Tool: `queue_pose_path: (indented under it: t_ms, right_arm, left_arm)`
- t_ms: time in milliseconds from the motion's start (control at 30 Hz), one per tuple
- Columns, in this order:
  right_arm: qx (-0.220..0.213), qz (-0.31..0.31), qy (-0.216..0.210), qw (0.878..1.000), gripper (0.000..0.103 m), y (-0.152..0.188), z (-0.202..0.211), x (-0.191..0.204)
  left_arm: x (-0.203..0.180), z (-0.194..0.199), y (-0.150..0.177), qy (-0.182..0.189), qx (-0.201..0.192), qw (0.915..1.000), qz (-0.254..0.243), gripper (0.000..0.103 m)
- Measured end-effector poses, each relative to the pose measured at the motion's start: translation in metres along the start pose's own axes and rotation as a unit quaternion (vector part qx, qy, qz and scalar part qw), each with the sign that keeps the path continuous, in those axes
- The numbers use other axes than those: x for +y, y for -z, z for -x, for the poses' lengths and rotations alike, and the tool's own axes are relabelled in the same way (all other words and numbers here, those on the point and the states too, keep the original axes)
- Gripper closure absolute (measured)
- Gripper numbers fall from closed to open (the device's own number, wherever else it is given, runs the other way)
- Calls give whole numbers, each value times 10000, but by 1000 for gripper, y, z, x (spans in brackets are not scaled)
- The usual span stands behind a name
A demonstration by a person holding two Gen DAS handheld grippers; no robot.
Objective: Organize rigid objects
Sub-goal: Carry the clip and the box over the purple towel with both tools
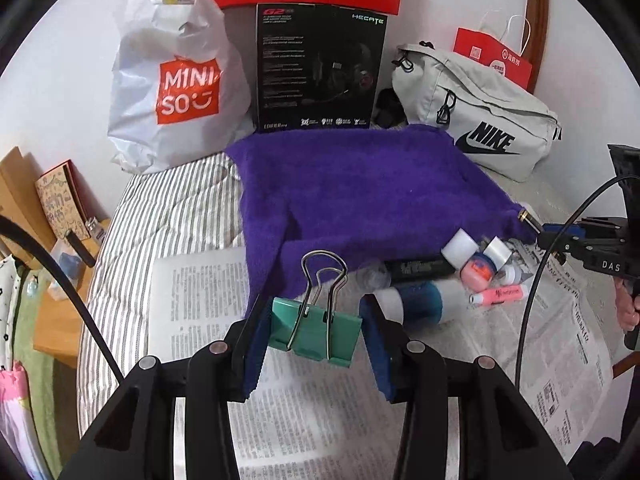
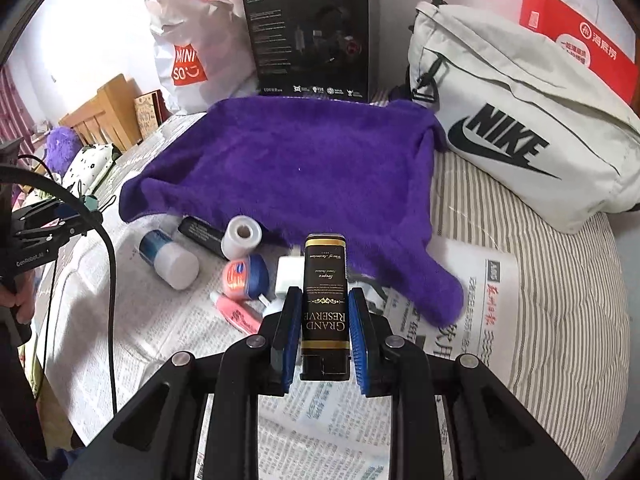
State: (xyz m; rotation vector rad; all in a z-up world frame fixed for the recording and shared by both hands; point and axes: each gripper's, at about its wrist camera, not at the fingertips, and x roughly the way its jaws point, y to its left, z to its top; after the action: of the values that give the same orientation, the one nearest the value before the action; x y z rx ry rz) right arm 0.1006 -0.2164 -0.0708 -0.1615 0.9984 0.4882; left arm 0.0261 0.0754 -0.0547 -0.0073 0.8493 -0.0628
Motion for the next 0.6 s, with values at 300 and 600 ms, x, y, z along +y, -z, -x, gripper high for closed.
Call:
queue_pose_path:
  t_ms: [300, 600]
  right_arm:
    - [33, 2, 14, 10000, 80, -26, -11, -7]
    - [122, -25, -68, 9999, 80, -56, -36, -16]
  left_arm:
    - [-3, -21, -32, 191, -3, 9998, -85, 60]
    - [2, -48, -62, 245, 117, 9995, -156, 60]
